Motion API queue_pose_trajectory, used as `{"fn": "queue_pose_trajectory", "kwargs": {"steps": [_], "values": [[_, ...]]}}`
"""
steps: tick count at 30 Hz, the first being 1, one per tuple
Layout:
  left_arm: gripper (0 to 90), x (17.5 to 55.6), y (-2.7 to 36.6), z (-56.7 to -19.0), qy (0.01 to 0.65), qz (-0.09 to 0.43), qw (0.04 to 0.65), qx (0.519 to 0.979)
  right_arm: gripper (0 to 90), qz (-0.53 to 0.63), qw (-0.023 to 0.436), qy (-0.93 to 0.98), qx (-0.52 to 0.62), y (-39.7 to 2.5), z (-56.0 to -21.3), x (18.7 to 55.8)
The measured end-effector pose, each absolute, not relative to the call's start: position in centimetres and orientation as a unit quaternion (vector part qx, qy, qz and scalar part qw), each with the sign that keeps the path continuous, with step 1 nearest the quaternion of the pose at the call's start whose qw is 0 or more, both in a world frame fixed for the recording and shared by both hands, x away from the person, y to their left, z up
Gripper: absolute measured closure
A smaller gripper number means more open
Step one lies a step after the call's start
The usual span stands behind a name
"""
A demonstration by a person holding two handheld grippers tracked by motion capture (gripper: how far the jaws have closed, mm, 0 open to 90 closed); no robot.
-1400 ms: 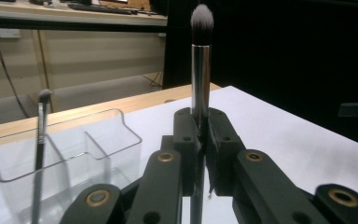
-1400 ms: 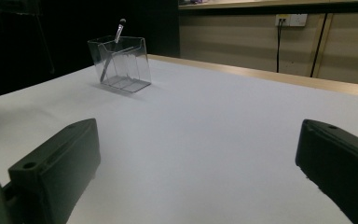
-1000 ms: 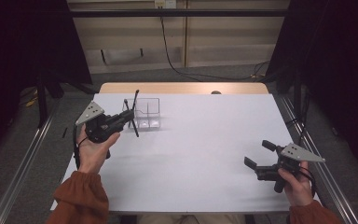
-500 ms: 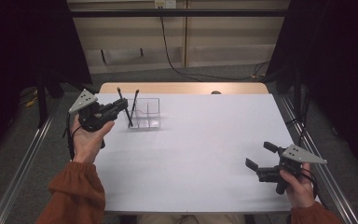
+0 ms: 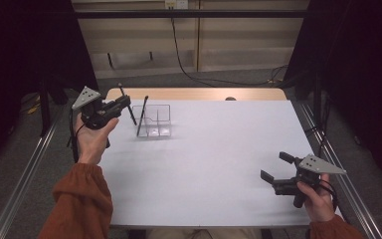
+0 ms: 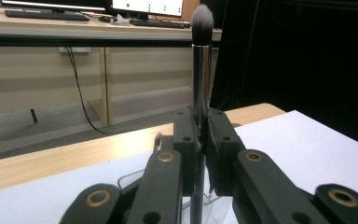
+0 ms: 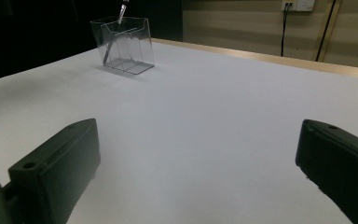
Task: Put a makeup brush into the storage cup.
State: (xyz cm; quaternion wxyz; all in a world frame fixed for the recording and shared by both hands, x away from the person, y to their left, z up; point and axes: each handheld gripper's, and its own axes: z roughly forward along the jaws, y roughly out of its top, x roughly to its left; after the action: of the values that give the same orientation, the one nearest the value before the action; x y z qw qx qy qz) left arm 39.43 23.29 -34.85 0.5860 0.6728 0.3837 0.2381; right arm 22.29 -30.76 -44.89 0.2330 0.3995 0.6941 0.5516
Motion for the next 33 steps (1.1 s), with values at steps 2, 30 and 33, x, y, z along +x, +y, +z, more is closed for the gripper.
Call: {"fn": "queue_pose_trajectory", "kwargs": {"steps": [2,30,33], "values": [[84.0,39.6,23.2,-34.6,0.38,0.242,0.585,0.674,0.0,0.552,0.233,0.693,0.4,-30.8,-44.9,22.3],[83.9,43.2,21.3,-35.3,0.382,0.265,0.556,0.689,0.0,0.554,0.232,0.693,0.398,-30.7,-44.9,22.3],[83.9,43.5,21.3,-35.6,0.387,0.264,0.552,0.69,0.0,0.555,0.234,0.693,0.396,-30.7,-44.9,22.2]]}}
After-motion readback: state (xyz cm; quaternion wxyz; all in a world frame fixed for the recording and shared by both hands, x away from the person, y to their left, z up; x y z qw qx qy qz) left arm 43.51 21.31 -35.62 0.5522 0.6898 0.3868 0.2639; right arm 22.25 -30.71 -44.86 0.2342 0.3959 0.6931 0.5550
